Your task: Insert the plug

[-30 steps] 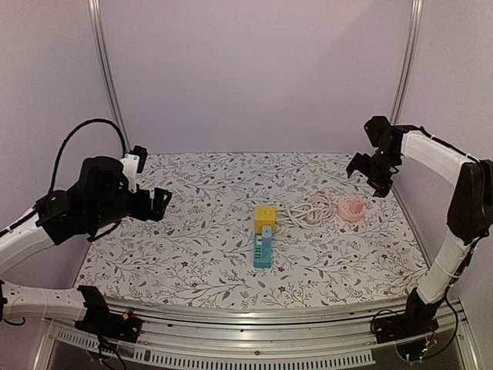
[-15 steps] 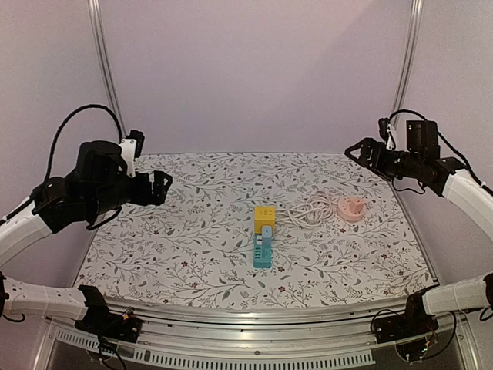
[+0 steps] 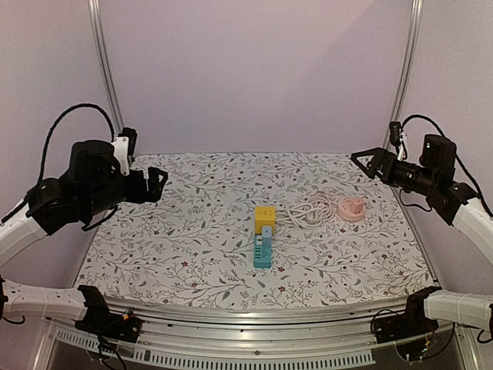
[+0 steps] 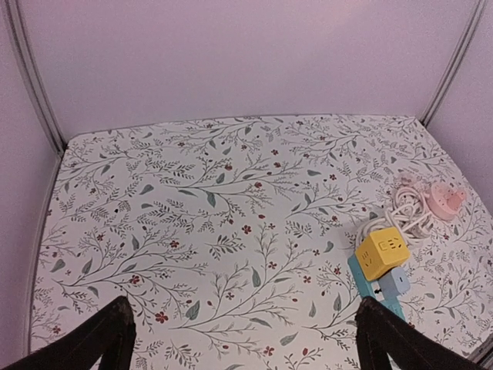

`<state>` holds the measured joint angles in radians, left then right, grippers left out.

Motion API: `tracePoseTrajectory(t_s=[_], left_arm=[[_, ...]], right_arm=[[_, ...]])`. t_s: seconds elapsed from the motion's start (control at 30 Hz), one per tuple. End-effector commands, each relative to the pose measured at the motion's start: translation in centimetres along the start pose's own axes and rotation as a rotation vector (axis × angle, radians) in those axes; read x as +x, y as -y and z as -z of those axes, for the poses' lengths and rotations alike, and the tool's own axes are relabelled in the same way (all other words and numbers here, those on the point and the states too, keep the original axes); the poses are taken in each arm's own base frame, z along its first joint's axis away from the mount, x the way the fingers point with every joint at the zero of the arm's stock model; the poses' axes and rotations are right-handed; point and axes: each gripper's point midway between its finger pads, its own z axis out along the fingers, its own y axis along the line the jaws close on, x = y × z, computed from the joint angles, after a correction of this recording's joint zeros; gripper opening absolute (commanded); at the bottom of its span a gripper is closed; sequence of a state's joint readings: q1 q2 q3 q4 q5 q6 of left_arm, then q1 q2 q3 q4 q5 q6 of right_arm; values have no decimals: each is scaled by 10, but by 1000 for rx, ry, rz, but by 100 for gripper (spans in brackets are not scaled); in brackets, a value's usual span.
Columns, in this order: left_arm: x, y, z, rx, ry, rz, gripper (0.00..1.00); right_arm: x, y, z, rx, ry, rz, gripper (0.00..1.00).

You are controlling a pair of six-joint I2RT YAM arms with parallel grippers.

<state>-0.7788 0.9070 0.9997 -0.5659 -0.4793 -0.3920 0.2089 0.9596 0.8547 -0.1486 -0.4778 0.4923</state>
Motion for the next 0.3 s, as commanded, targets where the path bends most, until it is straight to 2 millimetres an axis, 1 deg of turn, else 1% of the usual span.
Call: tracePoseTrajectory(t_s=[0.0, 0.13, 0.27], left_arm=[[-8, -7, 6, -18, 16, 22, 99], [-8, -7, 5, -18, 19, 23, 99], [-7, -6, 5, -14, 18, 28, 100]], right_arm=[[-3, -4, 4, -17, 20, 10, 99], [-10, -3, 9, 8, 61, 19, 99], [-13, -3, 11, 19, 62, 29, 99]])
